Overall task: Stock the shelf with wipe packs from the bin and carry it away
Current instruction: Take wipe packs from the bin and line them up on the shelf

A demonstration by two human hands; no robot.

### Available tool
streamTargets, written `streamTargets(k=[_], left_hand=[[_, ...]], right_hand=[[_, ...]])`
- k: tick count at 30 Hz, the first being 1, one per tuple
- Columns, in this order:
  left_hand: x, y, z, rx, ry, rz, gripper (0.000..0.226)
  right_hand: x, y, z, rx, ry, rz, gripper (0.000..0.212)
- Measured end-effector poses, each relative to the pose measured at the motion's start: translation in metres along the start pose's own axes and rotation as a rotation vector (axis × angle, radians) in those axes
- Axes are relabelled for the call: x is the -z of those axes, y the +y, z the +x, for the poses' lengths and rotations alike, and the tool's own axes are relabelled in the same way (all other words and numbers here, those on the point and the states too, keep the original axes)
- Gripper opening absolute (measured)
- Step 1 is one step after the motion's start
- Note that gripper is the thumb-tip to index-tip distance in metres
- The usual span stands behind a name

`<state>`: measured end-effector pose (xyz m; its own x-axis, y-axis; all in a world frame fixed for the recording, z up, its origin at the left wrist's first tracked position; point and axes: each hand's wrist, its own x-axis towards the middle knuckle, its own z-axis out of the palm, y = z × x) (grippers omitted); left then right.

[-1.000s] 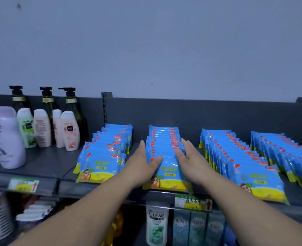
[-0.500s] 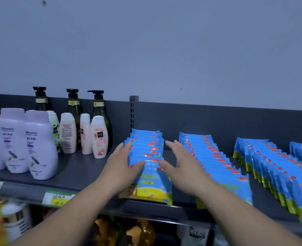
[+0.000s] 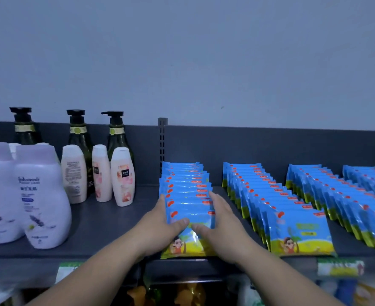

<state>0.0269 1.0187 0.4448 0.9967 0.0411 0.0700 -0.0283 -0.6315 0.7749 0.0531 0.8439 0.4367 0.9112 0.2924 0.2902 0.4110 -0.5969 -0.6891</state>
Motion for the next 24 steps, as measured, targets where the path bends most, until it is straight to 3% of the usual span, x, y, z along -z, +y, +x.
streamTargets(k=[5,9,14,24], left_hand=[[0.007,-0.003,0.001,-0.005,-0.033,0.008,0.046],[0.012,0.003,0.008,-0.043,0.017,0.037,0.044],[0.015,0.008,0.026,-0.08,0.023,0.067,0.081],[0.03,0.021,0.067,0.001,0.054,0.052,0.073]], right_hand=[[-0.005,-0.004,-0.001,-0.014,-0.002,0.014,0.083],[0.005,-0.012,0.001,-0.055,0.006,0.152,0.062],[0.024,-0.019,0.013,-0.104,-0.028,0.164,0.032],[0.04,-0.018,0.067,-0.201,-0.188,0.081,0.034]])
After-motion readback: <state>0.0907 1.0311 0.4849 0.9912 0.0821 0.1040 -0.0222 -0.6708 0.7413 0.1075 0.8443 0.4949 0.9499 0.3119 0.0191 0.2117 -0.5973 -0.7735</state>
